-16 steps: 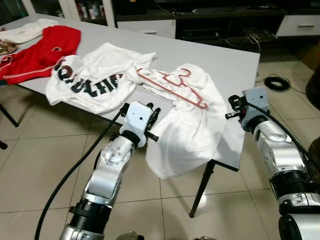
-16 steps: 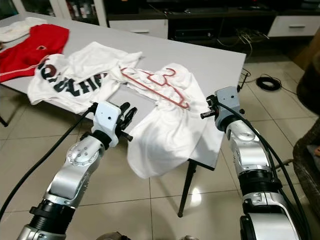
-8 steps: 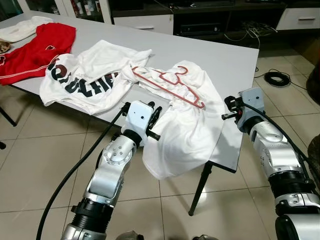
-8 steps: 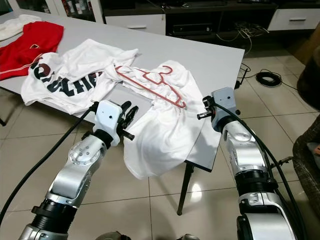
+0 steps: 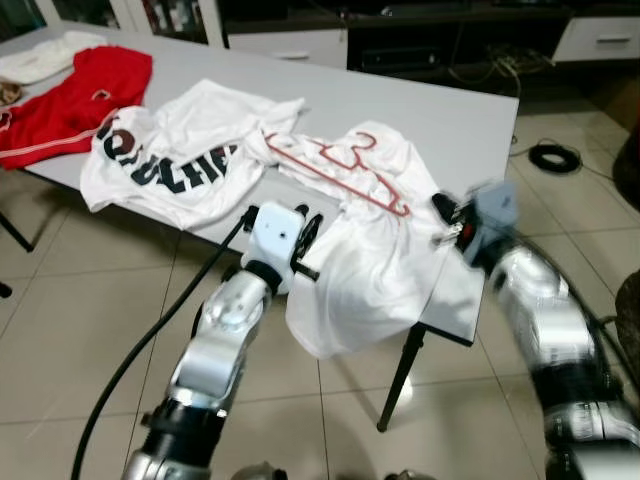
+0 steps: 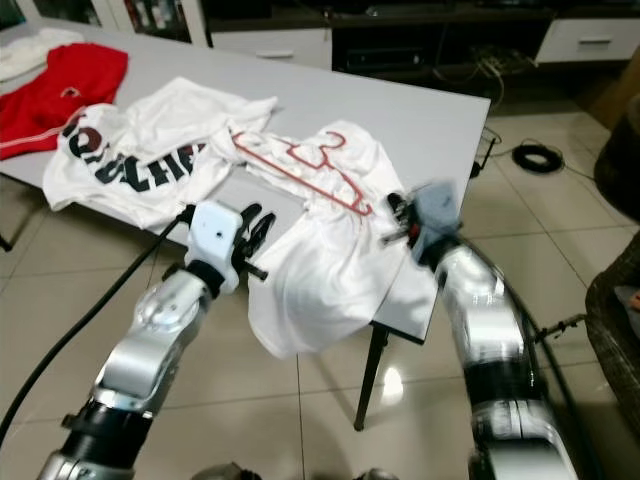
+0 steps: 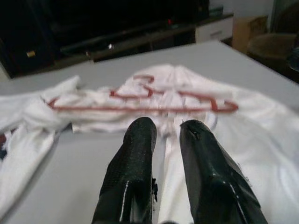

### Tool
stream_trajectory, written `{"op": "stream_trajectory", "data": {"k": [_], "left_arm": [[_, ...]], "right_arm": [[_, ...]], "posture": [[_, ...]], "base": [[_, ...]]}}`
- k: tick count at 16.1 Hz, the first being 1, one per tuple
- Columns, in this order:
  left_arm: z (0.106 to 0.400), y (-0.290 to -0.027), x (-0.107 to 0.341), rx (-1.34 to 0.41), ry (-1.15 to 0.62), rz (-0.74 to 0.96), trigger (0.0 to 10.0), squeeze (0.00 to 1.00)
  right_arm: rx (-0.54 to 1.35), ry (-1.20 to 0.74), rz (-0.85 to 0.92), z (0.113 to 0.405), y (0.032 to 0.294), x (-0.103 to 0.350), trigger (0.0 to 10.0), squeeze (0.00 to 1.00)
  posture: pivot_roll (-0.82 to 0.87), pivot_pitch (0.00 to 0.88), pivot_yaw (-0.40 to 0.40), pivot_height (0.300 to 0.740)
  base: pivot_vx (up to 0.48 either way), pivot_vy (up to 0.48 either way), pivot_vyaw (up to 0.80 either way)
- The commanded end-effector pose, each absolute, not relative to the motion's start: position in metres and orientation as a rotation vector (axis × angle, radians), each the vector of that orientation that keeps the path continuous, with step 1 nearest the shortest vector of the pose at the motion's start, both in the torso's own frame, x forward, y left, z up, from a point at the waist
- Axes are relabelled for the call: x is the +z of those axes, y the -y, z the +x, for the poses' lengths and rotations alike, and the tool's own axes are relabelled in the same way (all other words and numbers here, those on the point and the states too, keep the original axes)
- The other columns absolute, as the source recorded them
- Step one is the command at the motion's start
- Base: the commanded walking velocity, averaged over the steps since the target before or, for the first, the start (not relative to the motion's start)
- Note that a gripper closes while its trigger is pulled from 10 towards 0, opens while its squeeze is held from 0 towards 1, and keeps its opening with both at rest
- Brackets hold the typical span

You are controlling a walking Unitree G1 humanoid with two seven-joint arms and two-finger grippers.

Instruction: Hang hanger

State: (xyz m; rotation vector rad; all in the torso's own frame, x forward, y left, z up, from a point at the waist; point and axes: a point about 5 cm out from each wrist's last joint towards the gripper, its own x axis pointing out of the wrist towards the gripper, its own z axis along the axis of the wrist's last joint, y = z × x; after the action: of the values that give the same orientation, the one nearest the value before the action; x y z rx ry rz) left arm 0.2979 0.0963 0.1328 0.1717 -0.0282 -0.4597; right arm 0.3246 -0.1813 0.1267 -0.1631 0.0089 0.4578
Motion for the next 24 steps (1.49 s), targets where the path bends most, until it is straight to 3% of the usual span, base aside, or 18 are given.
{"op": "stream_trajectory", "data": {"k": [1, 6, 13, 20, 24], "left_arm": [[0.293, -0.102, 0.126, -0.490, -0.007, 0.173, 10.0, 0.00], [0.277, -0.116, 0.109, -0.635, -0.069, 0.274, 10.0, 0.00], [0.241, -0.115, 0.098, -0.783, -0.023, 0.286, 10.0, 0.00], [0.229, -0.110, 0.101, -0.697, 0.108, 0.220, 10.0, 0.00], [0.232, -0.098, 0.098, -0.637, 0.116, 0.110, 10.0, 0.00]], "right_arm": [[0.512, 0.013, -0.163, 0.318, 0.177, 0.128, 10.0, 0.00], [0.594, 0.030, -0.183, 0.289, 0.172, 0.112, 10.0, 0.00], [0.432, 0.094, -0.139, 0.249, 0.178, 0.098, 10.0, 0.00], [0.305, 0.078, -0.131, 0.234, 0.191, 0.083, 10.0, 0.00], [0.178, 0.130, -0.066, 0.250, 0.192, 0.098, 10.0, 0.00]], "posture": [[-0.03, 0.000, 0.047, 0.736], [-0.05, 0.000, 0.061, 0.736], [-0.05, 0.000, 0.056, 0.736], [-0.07, 0.000, 0.087, 0.736], [-0.13, 0.007, 0.077, 0.736]], "base": [[0.000, 0.000, 0.00], [0.000, 0.000, 0.00], [0.000, 0.000, 0.00], [0.000, 0.000, 0.00], [0.000, 0.000, 0.00]]}}
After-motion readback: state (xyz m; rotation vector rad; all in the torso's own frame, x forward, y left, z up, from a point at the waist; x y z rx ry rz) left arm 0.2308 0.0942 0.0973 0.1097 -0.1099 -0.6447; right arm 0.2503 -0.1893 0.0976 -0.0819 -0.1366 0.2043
